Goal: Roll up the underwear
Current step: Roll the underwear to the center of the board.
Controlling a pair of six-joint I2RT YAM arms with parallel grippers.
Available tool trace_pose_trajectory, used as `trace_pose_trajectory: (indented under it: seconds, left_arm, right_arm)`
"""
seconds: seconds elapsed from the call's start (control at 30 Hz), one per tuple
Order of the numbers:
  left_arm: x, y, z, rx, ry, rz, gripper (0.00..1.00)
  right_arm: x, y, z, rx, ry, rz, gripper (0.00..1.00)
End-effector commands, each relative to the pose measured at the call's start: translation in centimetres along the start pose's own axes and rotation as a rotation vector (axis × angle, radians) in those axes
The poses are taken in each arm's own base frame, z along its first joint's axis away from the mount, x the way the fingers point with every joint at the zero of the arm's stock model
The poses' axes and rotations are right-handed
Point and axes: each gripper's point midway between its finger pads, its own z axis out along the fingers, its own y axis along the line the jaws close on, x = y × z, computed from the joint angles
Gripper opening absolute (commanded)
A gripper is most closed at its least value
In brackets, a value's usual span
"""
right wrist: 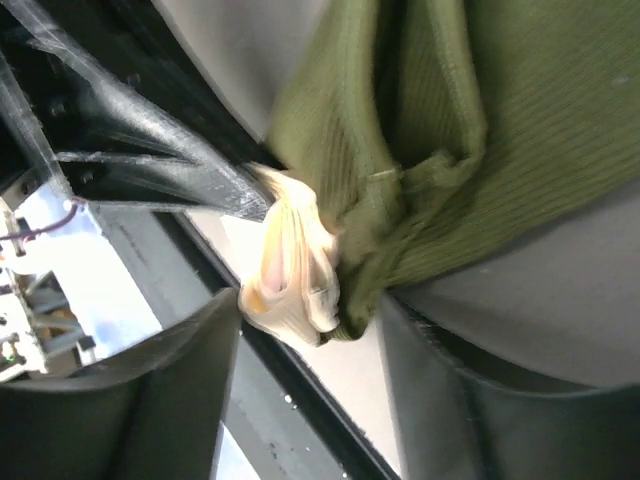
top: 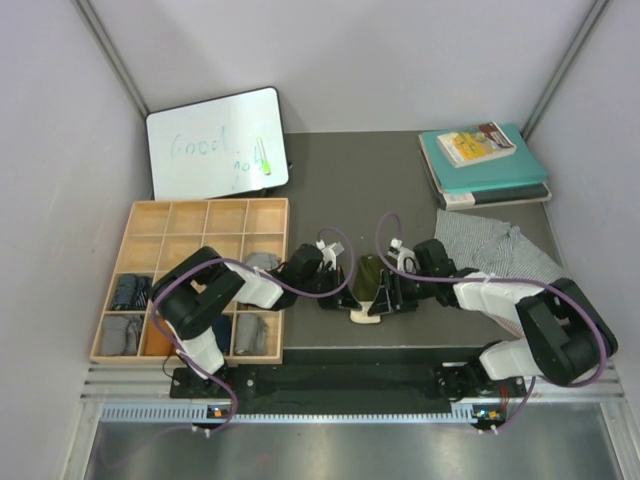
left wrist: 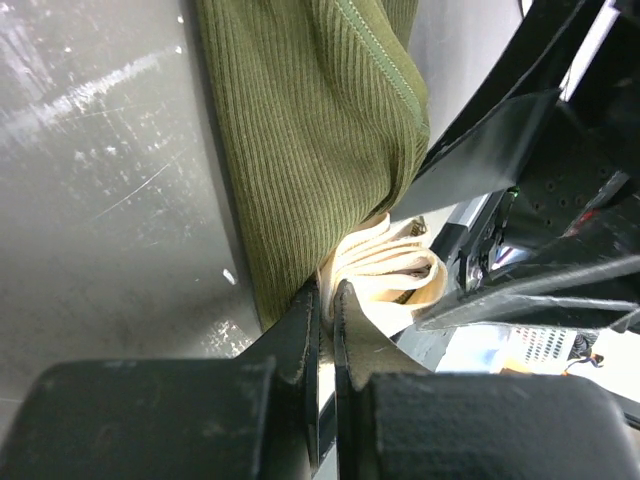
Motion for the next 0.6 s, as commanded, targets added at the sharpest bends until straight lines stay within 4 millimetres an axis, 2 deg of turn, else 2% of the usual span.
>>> trace_pose_trajectory:
  seconds: [0.0,0.03,0.1,0.13,0.17,0.2,0.23,0.3,0.33,0.47,0.57]
  left_arm:
    - [-0.9,1.3,0.1,-0.055,-0.025,-0.017,0.0]
    - [-1.0,1.2,0.1,-0.051,-0.028,-0.014,0.0]
    - [-1.2,0.8,0.1,-0.039,-0.03,-0.007,0.0]
    - [-1.3,0.5,0.1,-0.03,-0.031,0.001,0.0]
    - [-1.7,0.0,0.0,-0.019,-0.039,0.008,0.0]
    - [-1.8,-0.3,-0.1,-0.013,-0.043,0.016,0.04]
    - [-2.0,-0.5,-0.2,-0.011,-0.049,0.029,0.15]
    - [-2.3,-1.0,-0.9,-0.016,-0.067,0.05,0.28]
    - [-2.6,-1.0,-1.1,-0.03,-0.085,0.067,0.44]
    - [-3.1,-1.3,-2.8,-0.065,-0.13,0.123,0.62]
    - [-3.0,-0.9,-3.6,-0.082,-0.141,0.144,0.69]
  right_arm:
    - [1.8,-3.1,0.9,0.14,0.06,0.078,0.52]
    - [2.0,-3.6,0.9,0.169,0.066,0.101,0.44]
    - [2.0,-4.0,0.9,0.194,0.071,0.12,0.36]
    - [2.2,-4.6,0.9,0.233,0.079,0.142,0.21]
    - [2.1,-4.9,0.8,0.255,0.076,0.152,0.13]
    - [2.1,-5.1,0.8,0.273,0.076,0.161,0.06]
    - [2.2,-5.7,0.7,0.309,0.079,0.184,0.0]
    - [2.0,-6.0,0.8,0.329,0.075,0.197,0.0]
    - [2.0,-6.1,0.7,0.339,0.072,0.21,0.0]
    - [2.0,-6.5,0.9,0.354,0.084,0.234,0.0]
    - [1.8,-6.7,0.9,0.35,0.087,0.244,0.0]
